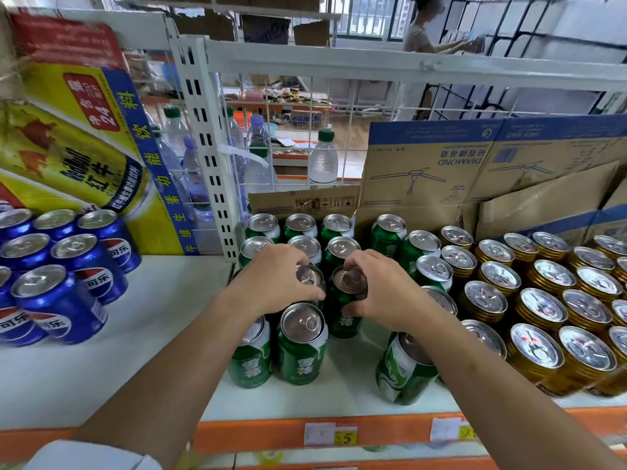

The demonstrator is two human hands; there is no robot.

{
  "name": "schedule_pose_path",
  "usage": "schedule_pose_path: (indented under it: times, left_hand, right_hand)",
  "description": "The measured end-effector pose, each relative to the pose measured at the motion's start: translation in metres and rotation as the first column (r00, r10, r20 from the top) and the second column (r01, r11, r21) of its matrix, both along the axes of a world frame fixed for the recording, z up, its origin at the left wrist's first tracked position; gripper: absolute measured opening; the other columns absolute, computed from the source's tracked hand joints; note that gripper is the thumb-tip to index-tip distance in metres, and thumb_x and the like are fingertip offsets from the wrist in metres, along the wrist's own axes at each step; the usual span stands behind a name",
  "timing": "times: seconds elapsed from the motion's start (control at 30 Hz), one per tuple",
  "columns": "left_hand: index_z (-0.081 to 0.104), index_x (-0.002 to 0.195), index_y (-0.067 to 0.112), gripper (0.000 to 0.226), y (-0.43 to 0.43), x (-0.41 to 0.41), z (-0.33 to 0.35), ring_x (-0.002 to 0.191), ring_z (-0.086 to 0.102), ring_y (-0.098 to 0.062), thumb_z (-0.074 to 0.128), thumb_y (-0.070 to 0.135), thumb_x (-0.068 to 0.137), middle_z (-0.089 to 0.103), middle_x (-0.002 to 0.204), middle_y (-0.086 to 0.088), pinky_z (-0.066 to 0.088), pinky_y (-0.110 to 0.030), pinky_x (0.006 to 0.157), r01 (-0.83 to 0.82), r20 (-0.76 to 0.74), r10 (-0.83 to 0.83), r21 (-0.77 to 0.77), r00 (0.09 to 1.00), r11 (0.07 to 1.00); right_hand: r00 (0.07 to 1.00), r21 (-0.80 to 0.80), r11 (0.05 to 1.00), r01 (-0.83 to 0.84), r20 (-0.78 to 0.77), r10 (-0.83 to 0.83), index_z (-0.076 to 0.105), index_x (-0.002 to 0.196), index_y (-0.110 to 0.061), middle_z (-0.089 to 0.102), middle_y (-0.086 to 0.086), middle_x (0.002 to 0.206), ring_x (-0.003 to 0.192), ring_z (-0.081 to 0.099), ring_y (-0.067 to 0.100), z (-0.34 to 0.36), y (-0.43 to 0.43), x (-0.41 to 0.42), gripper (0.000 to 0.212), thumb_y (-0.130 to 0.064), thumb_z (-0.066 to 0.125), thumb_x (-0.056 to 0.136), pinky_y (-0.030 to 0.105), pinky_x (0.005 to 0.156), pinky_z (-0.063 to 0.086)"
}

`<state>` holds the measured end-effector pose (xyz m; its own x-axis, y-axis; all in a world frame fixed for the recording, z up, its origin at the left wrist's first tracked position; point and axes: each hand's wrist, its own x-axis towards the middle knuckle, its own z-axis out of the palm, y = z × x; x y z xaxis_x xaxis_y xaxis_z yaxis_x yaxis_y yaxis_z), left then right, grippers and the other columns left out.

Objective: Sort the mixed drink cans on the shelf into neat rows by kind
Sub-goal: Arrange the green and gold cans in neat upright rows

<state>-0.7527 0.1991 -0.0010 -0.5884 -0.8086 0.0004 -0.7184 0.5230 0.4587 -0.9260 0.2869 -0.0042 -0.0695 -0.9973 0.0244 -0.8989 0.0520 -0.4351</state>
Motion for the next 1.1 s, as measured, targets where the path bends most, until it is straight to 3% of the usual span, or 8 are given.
schedule_pose_path:
  times: [0.17, 0.27, 0.37, 0.43, 0.6, 0.83, 1.0, 1.1]
  left_hand:
    - [0.058, 0.129, 0.020, 0.066, 0.006, 0.005, -0.002, 0.112, 0.052, -0.018, 0.074, 0.053, 0.075, 0.056, 0.125, -0.001, 0.042, -0.031, 0.089, 0.006, -0.027, -0.006, -0.018, 1.000, 1.000]
    - [0.055, 0.134, 0.023, 0.058, 0.014, 0.002, 0.001, 0.120, 0.049, -0.020, 0.068, 0.048, 0.083, 0.053, 0.132, 0.000, 0.037, -0.030, 0.093, 0.034, -0.049, -0.041, -0.127, 0.998, 0.991]
    - [0.054, 0.135, 0.026, 0.051, 0.025, -0.009, 0.004, 0.122, 0.047, -0.018, 0.064, 0.041, 0.088, 0.052, 0.132, 0.002, 0.038, -0.031, 0.097, 0.153, -0.047, -0.161, -0.148, 0.986, 0.977]
    - [0.052, 0.136, 0.027, 0.050, 0.030, -0.016, 0.003, 0.120, 0.048, -0.016, 0.063, 0.038, 0.089, 0.052, 0.128, 0.004, 0.040, -0.030, 0.096, 0.226, -0.020, -0.231, -0.139, 0.973, 0.964]
    - [0.045, 0.141, 0.024, 0.059, 0.031, -0.032, 0.007, 0.125, 0.047, -0.022, 0.064, 0.045, 0.088, 0.050, 0.135, -0.001, 0.042, -0.036, 0.100, 0.298, 0.116, -0.283, -0.144, 0.952, 0.944]
    - [0.061, 0.121, 0.009, 0.048, 0.030, -0.037, 0.008, 0.110, 0.053, -0.023, 0.065, 0.043, 0.088, 0.056, 0.123, -0.007, 0.046, -0.035, 0.091, 0.244, 0.128, -0.229, -0.119, 0.965, 0.962]
    - [0.070, 0.102, 0.010, 0.036, 0.030, -0.036, 0.004, 0.096, 0.056, -0.019, 0.074, 0.039, 0.080, 0.064, 0.104, -0.004, 0.048, -0.034, 0.082, 0.157, -0.012, -0.159, -0.104, 0.987, 0.982]
    - [0.069, 0.102, 0.013, 0.036, 0.030, -0.034, 0.003, 0.098, 0.056, -0.021, 0.074, 0.042, 0.079, 0.063, 0.101, -0.002, 0.046, -0.036, 0.083, 0.154, -0.030, -0.158, -0.110, 0.987, 0.982]
  right_hand:
    - [0.998, 0.063, 0.998, -0.001, 0.060, -0.002, 0.040, 0.138, -0.021, 0.048, -0.004, 0.125, 0.112, 0.049, 0.015, 0.006, 0.002, -0.003, 0.082, -0.033, 0.084, 0.069, 0.025, 0.085, 0.039]
    - [0.996, 0.055, 0.998, 0.037, 0.080, -0.041, 0.042, 0.137, -0.021, 0.054, -0.004, 0.122, 0.108, 0.052, 0.012, 0.015, 0.012, -0.006, 0.071, -0.035, 0.078, 0.078, 0.025, 0.084, 0.042]
    - [0.995, 0.025, 0.995, 0.096, -0.028, -0.095, 0.058, 0.114, -0.016, 0.063, -0.001, 0.097, 0.087, 0.058, 0.016, 0.025, 0.026, -0.011, 0.043, -0.042, 0.072, 0.081, 0.035, 0.077, 0.052]
    - [0.987, 0.080, 0.990, 0.116, -0.122, -0.106, 0.060, 0.103, -0.016, 0.061, -0.001, 0.085, 0.078, 0.058, 0.017, 0.032, 0.037, -0.013, 0.043, -0.052, 0.069, 0.080, 0.037, 0.071, 0.052]
    - [0.903, 0.264, 0.953, 0.151, -0.428, -0.024, 0.056, 0.103, -0.023, 0.057, -0.002, 0.097, 0.089, 0.056, 0.019, 0.040, 0.066, -0.002, 0.057, -0.071, 0.060, 0.074, 0.035, 0.071, 0.050]
    - [0.860, 0.251, 0.953, 0.170, -0.511, -0.019, 0.053, 0.115, -0.020, 0.052, 0.004, 0.112, 0.103, 0.056, 0.028, 0.031, 0.076, 0.008, 0.050, -0.057, 0.061, 0.083, 0.033, 0.070, 0.042]
    - [0.958, 0.222, 0.974, 0.056, -0.287, 0.010, 0.057, 0.118, -0.025, 0.047, -0.008, 0.101, 0.100, 0.051, 0.017, 0.037, 0.076, 0.006, 0.040, -0.029, 0.071, 0.081, 0.029, 0.076, 0.042]
    - [0.981, 0.215, 0.977, -0.014, -0.188, 0.055, 0.058, 0.123, -0.026, 0.057, -0.008, 0.113, 0.109, 0.052, 0.015, 0.038, 0.074, 0.007, 0.048, -0.014, 0.069, 0.078, 0.029, 0.089, 0.044]
